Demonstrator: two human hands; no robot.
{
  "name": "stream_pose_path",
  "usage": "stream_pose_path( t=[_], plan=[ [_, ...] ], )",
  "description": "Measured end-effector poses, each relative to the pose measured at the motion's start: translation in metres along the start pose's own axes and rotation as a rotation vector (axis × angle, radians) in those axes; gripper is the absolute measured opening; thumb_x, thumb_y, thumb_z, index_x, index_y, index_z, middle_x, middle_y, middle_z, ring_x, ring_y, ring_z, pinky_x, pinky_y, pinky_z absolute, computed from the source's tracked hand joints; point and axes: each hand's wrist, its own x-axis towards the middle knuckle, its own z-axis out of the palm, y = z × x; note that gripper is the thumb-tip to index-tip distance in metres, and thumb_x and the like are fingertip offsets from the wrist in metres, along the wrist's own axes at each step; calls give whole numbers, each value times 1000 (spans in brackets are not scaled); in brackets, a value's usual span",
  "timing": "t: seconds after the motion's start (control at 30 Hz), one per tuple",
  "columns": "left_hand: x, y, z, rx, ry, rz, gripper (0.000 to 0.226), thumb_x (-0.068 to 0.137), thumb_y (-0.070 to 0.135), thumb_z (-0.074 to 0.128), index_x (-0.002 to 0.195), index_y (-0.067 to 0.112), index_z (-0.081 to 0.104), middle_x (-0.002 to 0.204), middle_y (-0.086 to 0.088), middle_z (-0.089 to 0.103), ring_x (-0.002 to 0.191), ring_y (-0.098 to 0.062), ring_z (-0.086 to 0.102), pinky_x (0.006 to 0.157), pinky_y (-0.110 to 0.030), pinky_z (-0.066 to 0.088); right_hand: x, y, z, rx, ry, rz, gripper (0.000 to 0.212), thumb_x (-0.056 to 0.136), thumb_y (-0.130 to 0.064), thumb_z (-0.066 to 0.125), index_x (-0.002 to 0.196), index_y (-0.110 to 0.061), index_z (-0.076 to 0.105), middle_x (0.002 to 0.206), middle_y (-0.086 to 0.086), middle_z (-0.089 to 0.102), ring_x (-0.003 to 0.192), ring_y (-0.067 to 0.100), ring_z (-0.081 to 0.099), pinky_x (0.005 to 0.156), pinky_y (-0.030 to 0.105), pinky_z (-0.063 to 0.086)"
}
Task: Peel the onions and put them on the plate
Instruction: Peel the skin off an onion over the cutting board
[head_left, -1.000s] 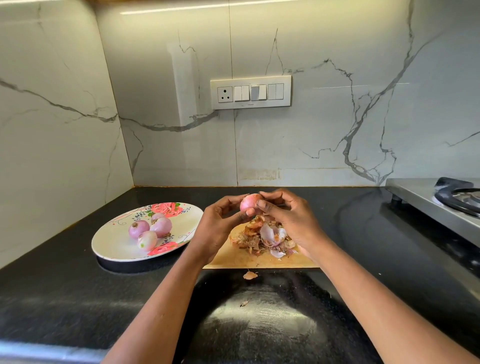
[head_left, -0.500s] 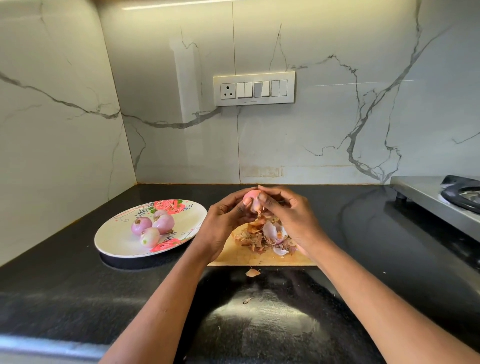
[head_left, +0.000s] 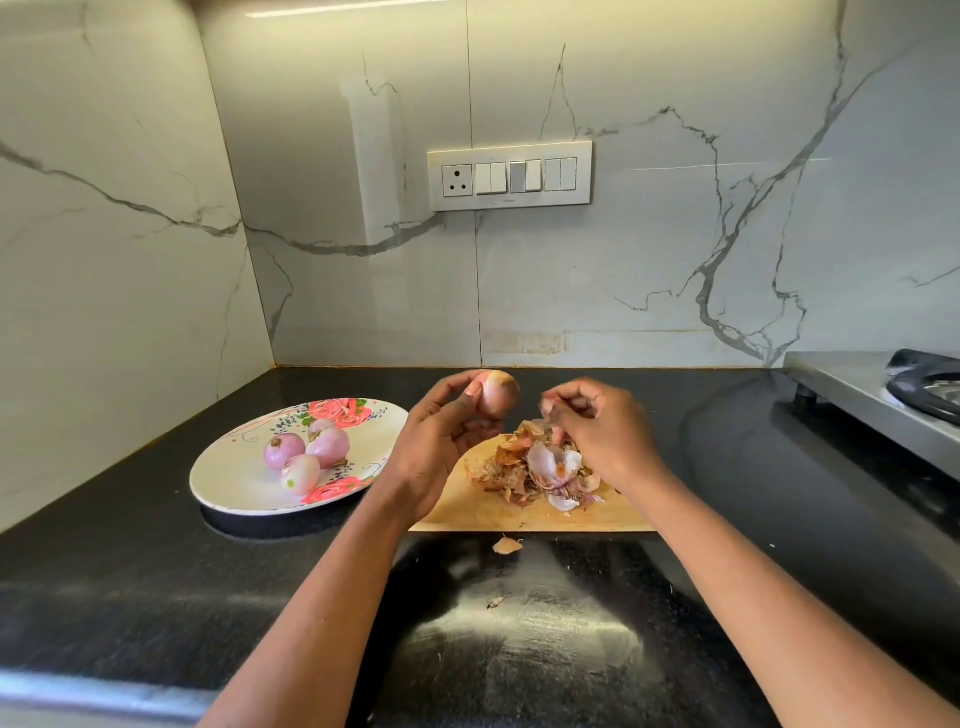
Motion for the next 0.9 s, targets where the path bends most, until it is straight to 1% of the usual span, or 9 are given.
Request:
stream_pose_path(
  t=[0.1,0.2,0.33,0.43,0.57,0.7,0.77,0.83,0.9],
  plan=[
    [0,0,0,15,19,-5,24,103,13,54,125,10,64,106,-10,74,89,-21,71,84,-28,59,-4,-1,1,-185,-91,-55,19,92,-31,74,111,-27,73,100,-10,73,91,4,68,79,18,51],
    [-1,-1,1,37,27,-5,27,101,15,57,126,8,64,103,-10,76,91,-25,72,84,-30,59,-3,-11,0,-108,-124,-68,36,91,-31,74,126,-33,66,116,-15,68,103,-2,64,88,21,53],
    [0,-2,0,77,31,9,25,99,15,60,121,4,64,105,-14,75,93,-26,73,83,-32,59,-8,-17,2,-3,-209,-113,46,83,-26,83,125,-34,66,112,-14,71,96,-1,68,84,19,55],
    [-2,-2,2,93,12,1,27,98,17,59,121,5,64,106,-13,75,94,-26,74,83,-30,60,-9,-15,8,1,-141,-142,40,82,-29,84,119,-30,68,105,-13,73,94,-1,68,82,20,56],
    [-2,-1,6,82,-41,-11,28,105,19,50,127,11,66,114,-11,74,99,-24,73,84,-27,59,-6,-12,9,-2,-61,-149,29,86,-34,79,112,-33,65,105,-17,71,95,-2,67,83,28,58],
    [-1,-2,7,100,-38,-8,49,86,24,71,132,14,60,113,-17,72,97,-26,72,87,-31,59,-6,-12,6,45,-101,-117,33,88,-41,76,119,-45,65,110,-16,71,102,3,68,90,40,59],
    [-2,-3,6,110,-8,-1,52,83,28,73,130,12,58,114,-17,72,99,-27,73,87,-33,59,-4,-11,5,92,-154,-84,33,87,-45,75,119,-46,66,113,-14,71,105,9,69,94,45,57],
    [-1,-3,5,101,9,6,47,87,29,69,129,11,60,116,-16,72,102,-31,73,86,-35,60,-2,-14,4,201,-199,-24,27,91,-35,73,118,-38,68,116,-9,70,102,15,71,94,44,57],
    [0,-2,4,81,12,9,44,89,28,67,129,11,61,118,-16,72,103,-34,73,86,-37,61,-2,-17,3,287,-204,7,19,95,-25,69,114,-23,68,113,0,71,101,23,72,87,35,60]
  ],
)
